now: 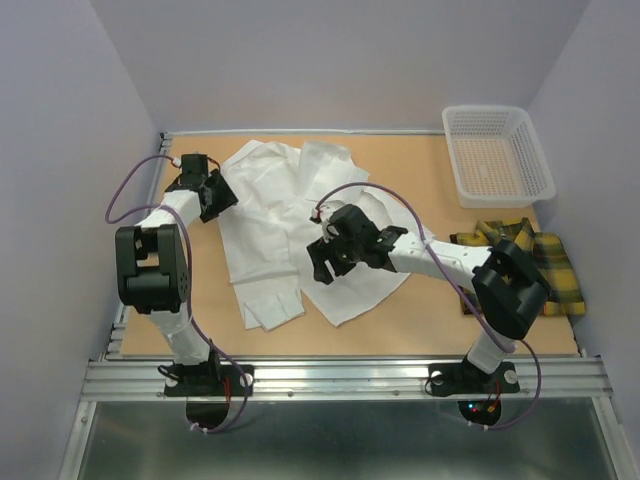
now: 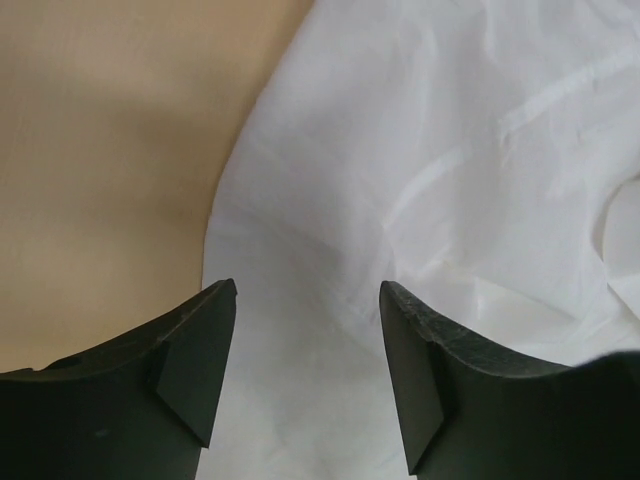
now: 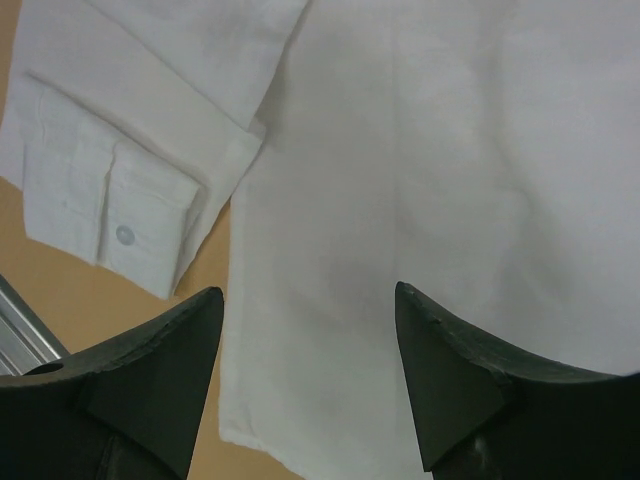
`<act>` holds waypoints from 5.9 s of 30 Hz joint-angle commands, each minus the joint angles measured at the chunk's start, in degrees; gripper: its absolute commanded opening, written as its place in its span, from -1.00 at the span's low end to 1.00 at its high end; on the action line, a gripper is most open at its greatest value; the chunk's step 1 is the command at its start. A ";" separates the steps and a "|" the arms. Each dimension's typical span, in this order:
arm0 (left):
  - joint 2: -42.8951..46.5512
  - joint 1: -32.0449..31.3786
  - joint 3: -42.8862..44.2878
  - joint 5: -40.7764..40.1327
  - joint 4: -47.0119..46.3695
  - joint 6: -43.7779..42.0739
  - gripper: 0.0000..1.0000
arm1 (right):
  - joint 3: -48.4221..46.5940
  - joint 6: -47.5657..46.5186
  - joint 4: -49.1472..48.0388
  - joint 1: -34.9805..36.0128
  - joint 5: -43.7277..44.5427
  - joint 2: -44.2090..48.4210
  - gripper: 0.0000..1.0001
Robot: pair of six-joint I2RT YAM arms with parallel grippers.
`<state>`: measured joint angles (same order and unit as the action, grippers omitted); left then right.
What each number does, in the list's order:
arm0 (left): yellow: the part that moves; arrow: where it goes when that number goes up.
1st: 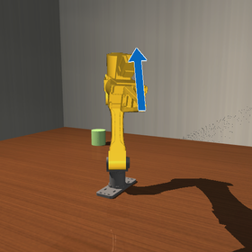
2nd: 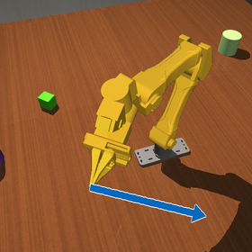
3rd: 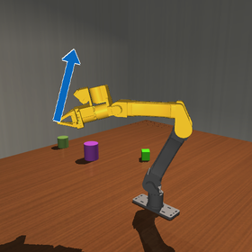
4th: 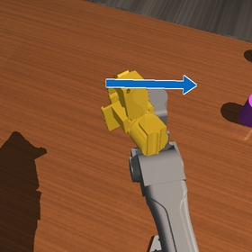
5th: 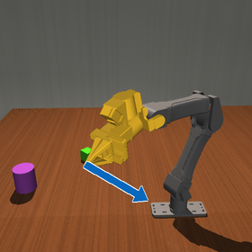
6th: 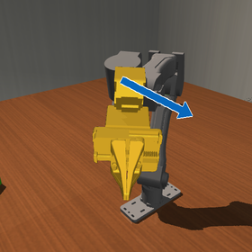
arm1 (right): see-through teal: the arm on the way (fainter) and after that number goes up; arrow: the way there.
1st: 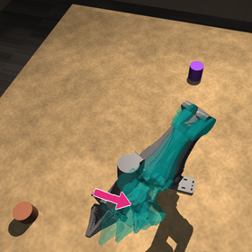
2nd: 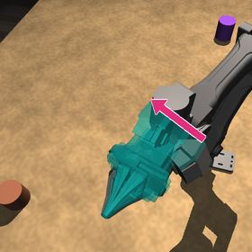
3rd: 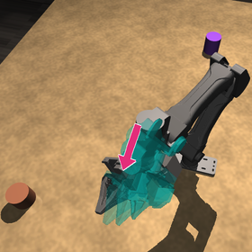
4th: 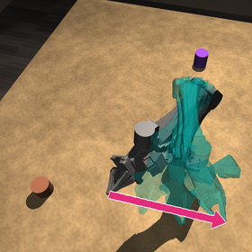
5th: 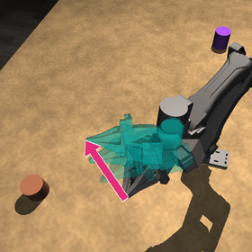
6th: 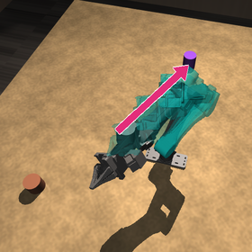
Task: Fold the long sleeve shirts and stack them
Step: Flatten the shirt out
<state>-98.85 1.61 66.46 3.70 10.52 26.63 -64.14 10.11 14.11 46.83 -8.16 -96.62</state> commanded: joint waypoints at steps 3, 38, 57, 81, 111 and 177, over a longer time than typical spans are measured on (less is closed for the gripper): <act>-7.14 0.85 9.04 -2.83 -1.30 -1.85 0.27 | 2.35 0.17 -0.40 1.86 0.08 -2.43 0.43; 31.69 19.05 -26.38 6.12 5.47 0.35 0.06 | 1.50 4.58 23.42 -12.63 7.54 3.97 0.20; 13.98 -8.81 -11.54 7.38 -8.50 4.13 0.66 | -2.66 8.96 11.21 -15.19 8.78 7.23 0.75; -1.08 -11.71 -4.14 -0.37 -4.28 2.02 0.40 | 11.49 13.36 1.89 -15.19 3.42 9.61 0.75; -14.96 -12.86 34.51 -9.33 -12.00 -25.04 -1.00 | 17.91 14.50 -0.31 -15.19 -5.28 4.86 0.62; 11.13 -17.25 -21.80 -0.81 -4.37 -2.46 0.90 | -28.93 0.54 5.32 -22.48 7.89 -23.96 0.29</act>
<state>-87.11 -15.66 46.28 1.23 6.26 24.05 -88.01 13.47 20.60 24.34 -5.41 -119.46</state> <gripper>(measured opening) 0.950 0.644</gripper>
